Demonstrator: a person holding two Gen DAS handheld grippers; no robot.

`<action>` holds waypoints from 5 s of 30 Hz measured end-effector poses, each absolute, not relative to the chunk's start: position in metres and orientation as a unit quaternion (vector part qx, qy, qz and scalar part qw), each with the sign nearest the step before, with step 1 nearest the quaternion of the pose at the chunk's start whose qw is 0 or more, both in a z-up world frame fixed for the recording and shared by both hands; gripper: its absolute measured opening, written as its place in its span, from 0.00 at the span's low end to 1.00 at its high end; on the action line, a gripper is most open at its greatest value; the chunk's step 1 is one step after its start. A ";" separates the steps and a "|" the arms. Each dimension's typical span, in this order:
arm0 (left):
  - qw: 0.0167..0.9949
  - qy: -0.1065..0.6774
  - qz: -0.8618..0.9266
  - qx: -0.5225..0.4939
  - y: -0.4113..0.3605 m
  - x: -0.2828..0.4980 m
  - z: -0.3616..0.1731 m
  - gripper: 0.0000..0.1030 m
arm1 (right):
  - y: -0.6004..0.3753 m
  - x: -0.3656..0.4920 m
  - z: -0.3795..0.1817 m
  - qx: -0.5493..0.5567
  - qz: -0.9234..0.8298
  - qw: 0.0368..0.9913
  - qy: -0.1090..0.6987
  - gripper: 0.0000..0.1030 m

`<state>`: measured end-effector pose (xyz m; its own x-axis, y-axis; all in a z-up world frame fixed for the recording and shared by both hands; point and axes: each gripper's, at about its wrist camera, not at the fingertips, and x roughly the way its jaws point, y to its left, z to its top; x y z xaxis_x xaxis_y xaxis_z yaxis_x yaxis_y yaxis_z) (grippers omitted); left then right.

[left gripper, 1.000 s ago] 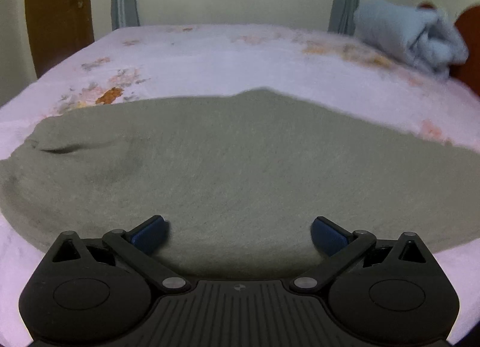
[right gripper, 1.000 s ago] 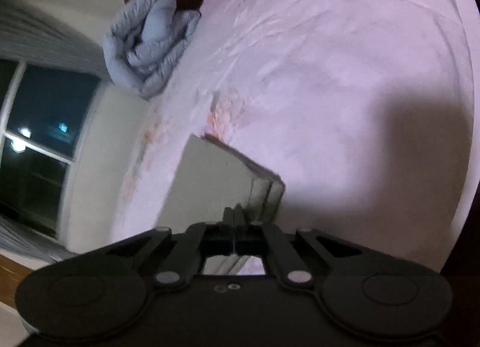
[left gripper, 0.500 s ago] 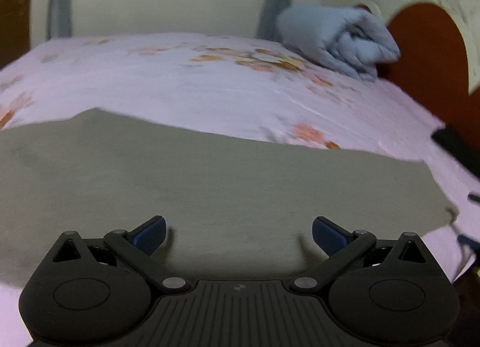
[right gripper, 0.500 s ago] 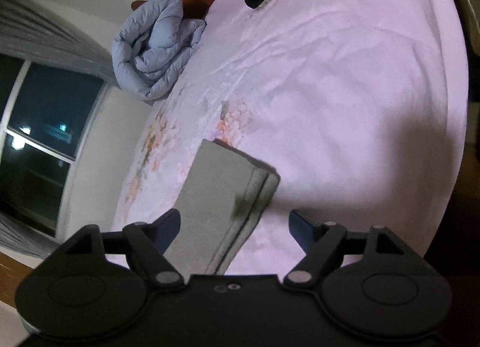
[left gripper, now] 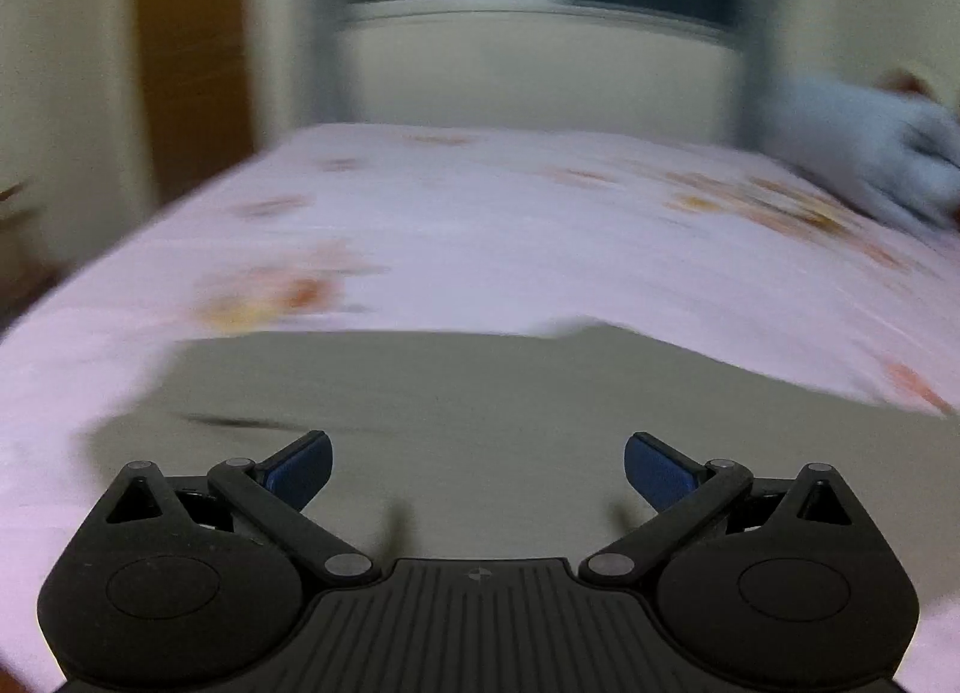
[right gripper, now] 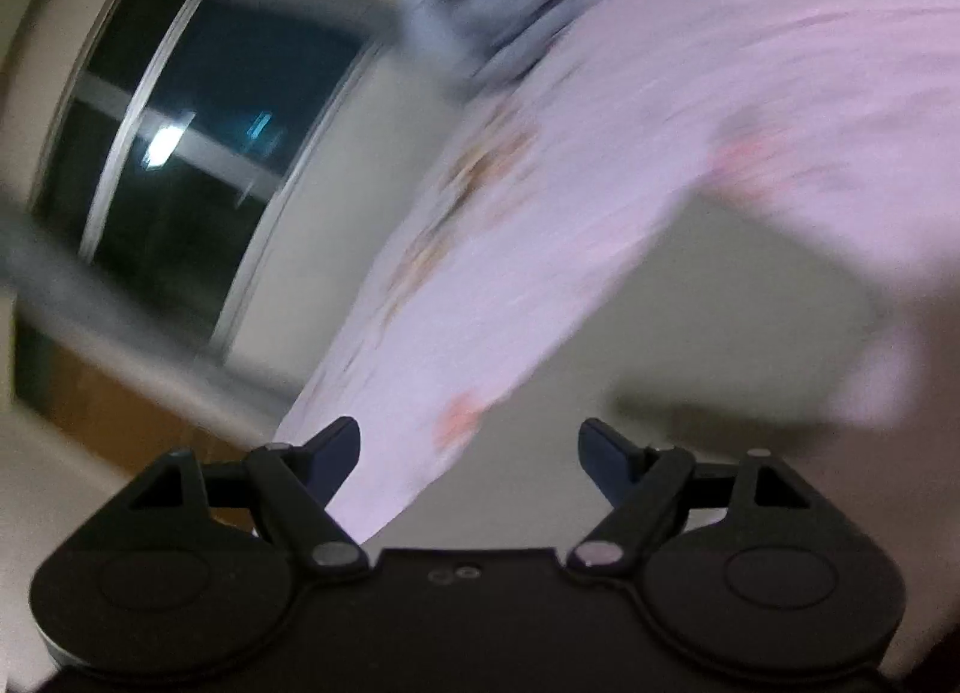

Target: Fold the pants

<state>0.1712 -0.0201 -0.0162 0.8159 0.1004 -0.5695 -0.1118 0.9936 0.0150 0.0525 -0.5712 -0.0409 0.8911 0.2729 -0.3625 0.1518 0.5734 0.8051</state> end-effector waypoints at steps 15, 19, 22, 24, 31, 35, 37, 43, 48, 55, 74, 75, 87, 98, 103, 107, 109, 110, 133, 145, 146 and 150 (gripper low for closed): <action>0.904 0.348 0.165 -0.188 0.175 0.182 -0.077 1.00 | -0.287 0.311 -0.039 0.211 0.245 0.858 0.399 0.62; 0.898 0.353 0.159 -0.209 0.180 0.195 -0.092 1.00 | -0.264 0.339 -0.054 0.179 0.251 0.848 0.431 0.62; 0.899 0.349 0.161 -0.209 0.180 0.208 -0.094 1.00 | -0.261 0.345 -0.066 0.168 0.250 0.841 0.450 0.61; 0.900 0.349 0.160 -0.206 0.178 0.212 -0.092 0.99 | -0.255 0.343 -0.068 0.168 0.267 0.835 0.451 0.56; 0.911 0.317 0.156 -0.211 0.169 0.210 -0.078 0.25 | -0.222 0.335 -0.060 0.081 0.267 0.856 0.436 0.00; 0.907 0.333 0.155 -0.207 0.173 0.213 -0.087 0.27 | -0.212 0.333 -0.056 0.037 0.244 0.876 0.413 0.00; 0.903 0.336 0.154 -0.218 0.180 0.212 -0.096 0.34 | -0.210 0.341 -0.075 0.031 0.231 0.869 0.437 0.00; 0.913 0.314 0.163 -0.203 0.181 0.196 -0.077 0.36 | -0.221 0.329 -0.056 0.037 0.191 0.902 0.384 0.00; 0.930 0.297 0.147 -0.158 0.155 0.190 -0.062 0.37 | -0.192 0.310 -0.054 0.076 0.286 0.867 0.401 0.01; 0.908 0.345 0.163 -0.175 0.179 0.190 -0.080 0.71 | -0.212 0.298 -0.062 0.108 0.218 0.880 0.407 0.07; 0.940 0.326 -0.079 -0.054 -0.071 0.173 -0.056 0.85 | -0.608 -0.038 -0.047 0.418 -0.160 0.866 0.224 0.41; 0.938 0.329 -0.092 -0.050 -0.089 0.171 -0.058 0.85 | -0.610 -0.041 -0.054 0.436 -0.166 0.857 0.220 0.42; 0.914 0.365 -0.171 -0.041 -0.246 0.142 -0.063 0.85 | -0.652 -0.059 -0.100 0.541 -0.192 0.798 0.184 0.42; 0.924 0.353 -0.147 -0.003 -0.295 0.119 -0.081 0.86 | -0.659 -0.058 -0.108 0.546 -0.167 0.801 0.179 0.38; 0.924 0.346 -0.160 0.038 -0.308 0.105 -0.080 0.86 | -0.660 -0.060 -0.107 0.548 -0.162 0.802 0.176 0.37; 0.918 0.364 -0.153 0.044 -0.311 0.110 -0.082 0.88 | -0.662 -0.067 -0.114 0.572 -0.160 0.788 0.163 0.31; 0.917 0.366 -0.151 0.045 -0.312 0.110 -0.081 0.88 | -0.664 -0.069 -0.116 0.582 -0.161 0.781 0.159 0.26; 0.917 0.366 -0.151 0.044 -0.311 0.109 -0.081 0.88 | -0.664 -0.071 -0.117 0.585 -0.162 0.779 0.156 0.26; 0.954 0.298 0.008 -0.025 -0.058 0.123 -0.022 0.88 | -0.470 0.039 0.011 0.318 -0.007 0.931 0.179 0.08; 0.938 0.295 0.118 -0.141 0.121 0.103 -0.043 0.89 | -0.232 0.097 -0.077 0.125 0.136 0.923 0.338 0.26; 0.937 0.296 0.119 -0.141 0.124 0.105 -0.046 0.89 | -0.234 0.093 -0.071 0.130 0.143 0.922 0.337 0.29; 0.934 0.303 0.121 -0.146 0.124 0.114 -0.054 0.89 | -0.251 0.078 -0.044 0.135 0.147 0.935 0.292 0.26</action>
